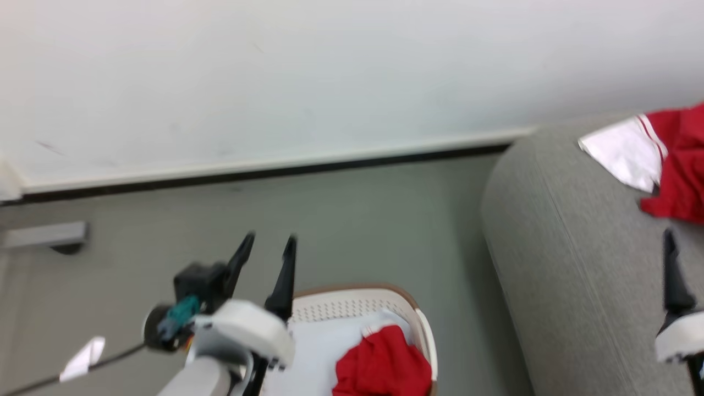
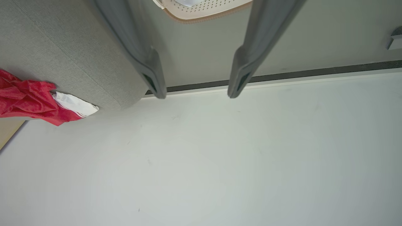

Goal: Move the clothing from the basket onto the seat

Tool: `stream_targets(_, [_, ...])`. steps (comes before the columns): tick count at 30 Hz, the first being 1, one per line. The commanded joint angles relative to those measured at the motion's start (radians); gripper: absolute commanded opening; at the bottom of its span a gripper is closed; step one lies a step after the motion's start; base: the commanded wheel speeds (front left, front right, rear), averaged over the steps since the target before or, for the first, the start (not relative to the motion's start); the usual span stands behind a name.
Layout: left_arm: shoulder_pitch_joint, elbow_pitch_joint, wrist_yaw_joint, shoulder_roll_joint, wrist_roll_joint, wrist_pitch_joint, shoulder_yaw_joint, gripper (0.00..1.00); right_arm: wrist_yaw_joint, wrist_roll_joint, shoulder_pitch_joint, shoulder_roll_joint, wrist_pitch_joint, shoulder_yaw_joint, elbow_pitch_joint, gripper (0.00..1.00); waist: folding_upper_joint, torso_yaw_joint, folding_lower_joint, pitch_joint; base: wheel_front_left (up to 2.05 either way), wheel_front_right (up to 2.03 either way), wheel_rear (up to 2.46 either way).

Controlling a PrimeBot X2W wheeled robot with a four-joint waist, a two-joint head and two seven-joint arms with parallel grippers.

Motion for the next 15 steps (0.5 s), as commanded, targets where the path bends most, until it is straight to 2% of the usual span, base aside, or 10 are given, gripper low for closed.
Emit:
stream_targets(1, [0.026,0.005,0.003,0.008,-0.006,-0.009,0.004,1.00,-0.002,-0.007,0.030,0.005,0.006,-0.007,-0.017,1.00,0.0000,0.060,0.0004,-0.065,0.00,0.00,0.00])
stream_targets(5, [0.109,0.049,0.012,0.025,-0.030,-0.045,0.025,1.00,-0.002,-0.040,0.142,0.082,0.048,0.000,-0.121,1.00,0.0000,0.090,0.0004,-0.114,0.00,0.00,0.00])
stream_targets(9, [0.179,0.083,0.013,0.026,-0.060,-0.087,0.061,1.00,-0.002,-0.052,0.235,0.131,0.076,0.029,-0.193,1.00,0.0000,0.107,0.0004,-0.139,0.00,0.00,0.00])
stream_targets(15, [0.283,0.106,0.008,0.016,-0.049,-0.113,0.131,1.00,-0.002,-0.053,0.343,0.185,0.080,0.065,-0.236,1.00,0.0000,0.107,0.0004,-0.170,0.00,0.00,0.00])
